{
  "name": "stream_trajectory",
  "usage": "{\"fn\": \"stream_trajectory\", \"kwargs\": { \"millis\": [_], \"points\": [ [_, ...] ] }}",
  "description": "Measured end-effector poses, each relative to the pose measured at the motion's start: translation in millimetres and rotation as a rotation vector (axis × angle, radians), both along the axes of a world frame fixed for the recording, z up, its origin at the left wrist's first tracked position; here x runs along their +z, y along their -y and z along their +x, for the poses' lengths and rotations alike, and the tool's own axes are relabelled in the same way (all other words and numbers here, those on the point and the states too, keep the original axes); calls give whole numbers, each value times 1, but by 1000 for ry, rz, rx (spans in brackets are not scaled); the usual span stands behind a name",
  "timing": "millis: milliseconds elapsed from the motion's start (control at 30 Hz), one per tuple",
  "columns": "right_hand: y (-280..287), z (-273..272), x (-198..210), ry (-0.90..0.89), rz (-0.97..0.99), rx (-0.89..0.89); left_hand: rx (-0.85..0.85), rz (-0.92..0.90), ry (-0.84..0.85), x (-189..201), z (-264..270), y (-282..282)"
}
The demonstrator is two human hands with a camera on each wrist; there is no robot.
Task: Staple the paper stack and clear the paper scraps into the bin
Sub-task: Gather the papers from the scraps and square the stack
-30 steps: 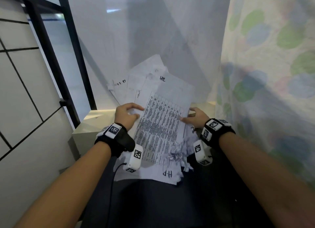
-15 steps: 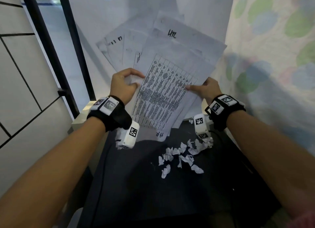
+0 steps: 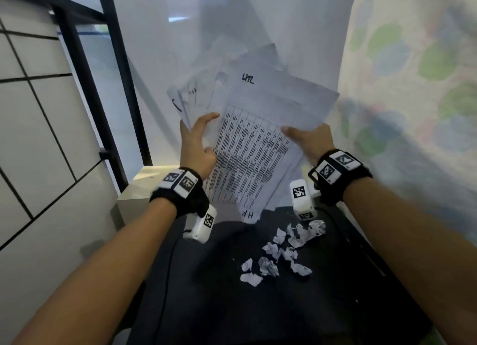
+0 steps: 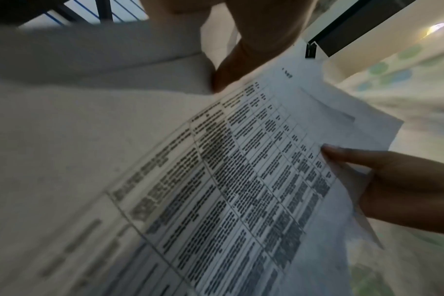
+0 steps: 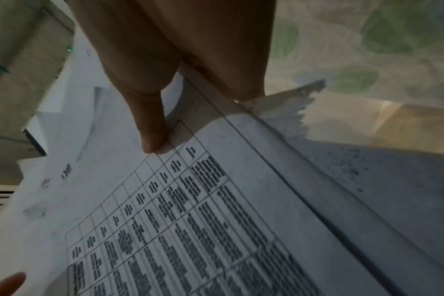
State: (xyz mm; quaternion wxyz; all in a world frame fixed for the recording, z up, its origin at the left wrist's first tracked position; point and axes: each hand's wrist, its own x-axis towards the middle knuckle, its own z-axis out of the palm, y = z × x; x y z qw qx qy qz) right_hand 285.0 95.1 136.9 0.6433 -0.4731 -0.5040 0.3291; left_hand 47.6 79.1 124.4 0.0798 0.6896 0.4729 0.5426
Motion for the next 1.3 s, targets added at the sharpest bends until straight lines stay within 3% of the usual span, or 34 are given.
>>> {"fn": "stream_trajectory", "kwargs": {
  "millis": [167, 300, 500, 600, 767, 933, 1067, 1300],
  "points": [
    [7, -15, 13, -70, 86, 61, -44, 71, -26, 4, 1, 9],
    [3, -16, -7, -1, -19, 64, 12, -14, 63, -10, 0, 14],
    [-36, -1, -36, 20, -115, 38, -1, 93, 81, 1, 2, 12],
    [-22, -7, -23, -37, -106, 78, -7, 38, 146, 11, 2, 15],
    [-6, -18, -12, 20, -138, 95, -62, -24, 200, 10, 2, 12],
    [-4, -22, -15, 17, -131, 80, -102, -246, 497, -9, -1, 3],
    [-6, -28, -27, 58, -206, 27, -15, -351, 495, -25, 1, -2],
    [0, -30, -10, -6, -91, 29, -51, -278, 495, -4, -9, -9]
  ]
}}
